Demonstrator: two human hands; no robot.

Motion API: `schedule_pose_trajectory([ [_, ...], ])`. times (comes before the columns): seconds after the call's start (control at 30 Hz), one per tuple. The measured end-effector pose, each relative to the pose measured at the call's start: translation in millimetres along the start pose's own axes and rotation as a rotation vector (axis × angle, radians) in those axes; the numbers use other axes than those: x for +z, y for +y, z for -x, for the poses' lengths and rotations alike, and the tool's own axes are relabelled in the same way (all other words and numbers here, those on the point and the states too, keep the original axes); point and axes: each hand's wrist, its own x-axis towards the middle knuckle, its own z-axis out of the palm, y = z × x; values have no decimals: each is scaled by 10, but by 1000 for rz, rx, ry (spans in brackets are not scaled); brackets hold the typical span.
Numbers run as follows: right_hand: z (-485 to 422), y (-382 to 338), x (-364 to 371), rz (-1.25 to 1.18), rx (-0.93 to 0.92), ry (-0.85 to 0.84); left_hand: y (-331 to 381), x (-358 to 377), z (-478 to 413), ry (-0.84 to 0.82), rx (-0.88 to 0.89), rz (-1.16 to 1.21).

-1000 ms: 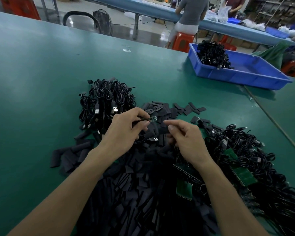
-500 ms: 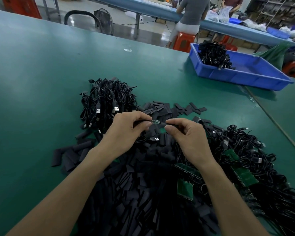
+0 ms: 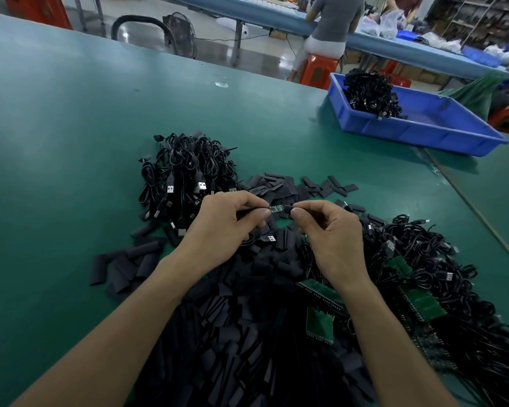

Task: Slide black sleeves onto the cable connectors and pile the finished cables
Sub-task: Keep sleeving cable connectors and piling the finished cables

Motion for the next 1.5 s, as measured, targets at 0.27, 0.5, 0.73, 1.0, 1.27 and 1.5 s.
schedule_pose_trajectory([
  [0.27,13,29,12,3,38,21,-30,21,-1,-1,11,-19],
  [0.5,-9,25,-14,48,64,-1,-41,7,-10,-26,-2,21],
  [0.73,-74,14,-107,-26,68,-157,-83,-41,-52,-106,-38,192],
  [1.0,-55,-42,-66,-122,8,-278,-90,-28,-47,-134,-80,302],
  [1.27,0,-75,-2,-210,-29,-169,-63,-10,-26,-76,-154,168],
  [1.5,9,-57,-8,-237,0,-176,-54,-22,-26,-62,-264,185],
])
